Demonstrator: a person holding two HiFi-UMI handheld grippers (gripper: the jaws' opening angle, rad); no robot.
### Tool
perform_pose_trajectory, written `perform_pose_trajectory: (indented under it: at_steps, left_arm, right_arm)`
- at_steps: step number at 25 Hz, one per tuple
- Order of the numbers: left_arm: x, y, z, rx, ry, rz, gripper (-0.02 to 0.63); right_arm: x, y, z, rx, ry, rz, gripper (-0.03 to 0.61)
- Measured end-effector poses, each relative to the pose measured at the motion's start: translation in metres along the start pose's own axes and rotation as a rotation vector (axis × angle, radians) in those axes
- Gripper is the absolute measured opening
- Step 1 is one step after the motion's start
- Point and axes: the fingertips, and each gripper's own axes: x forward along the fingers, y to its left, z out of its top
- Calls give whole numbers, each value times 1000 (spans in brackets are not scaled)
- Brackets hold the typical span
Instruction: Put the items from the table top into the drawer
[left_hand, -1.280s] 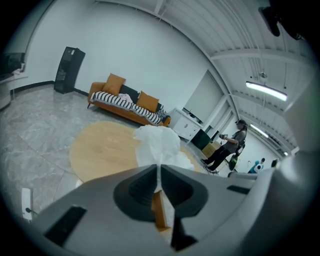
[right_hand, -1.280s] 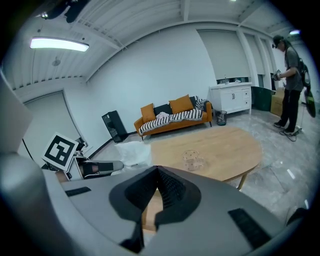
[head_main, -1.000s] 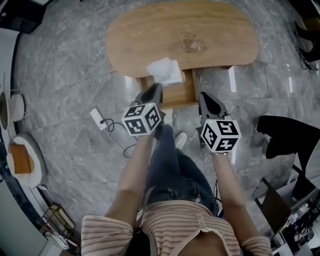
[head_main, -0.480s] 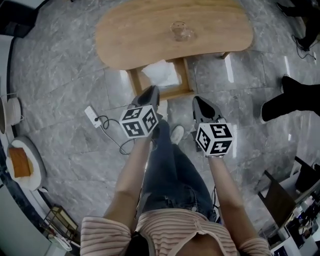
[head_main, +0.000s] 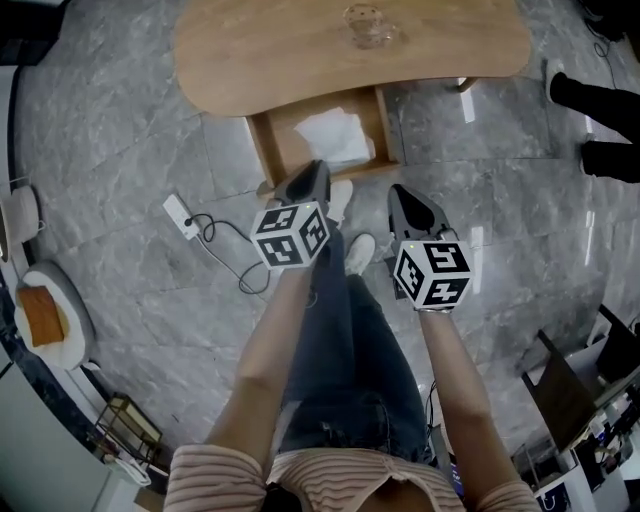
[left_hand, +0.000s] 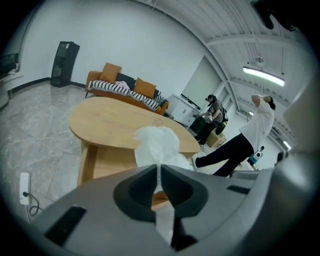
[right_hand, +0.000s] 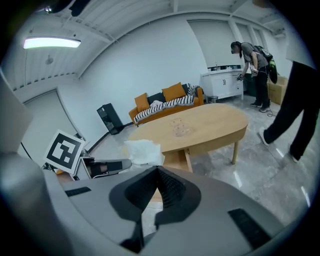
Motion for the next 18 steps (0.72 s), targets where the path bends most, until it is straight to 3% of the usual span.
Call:
perform_pose_trajectory:
  at_steps: [18]
  left_arm:
    - [94, 33, -67, 1, 60, 19, 34]
  right_arm:
    - [80, -50, -61, 24, 91, -20, 0]
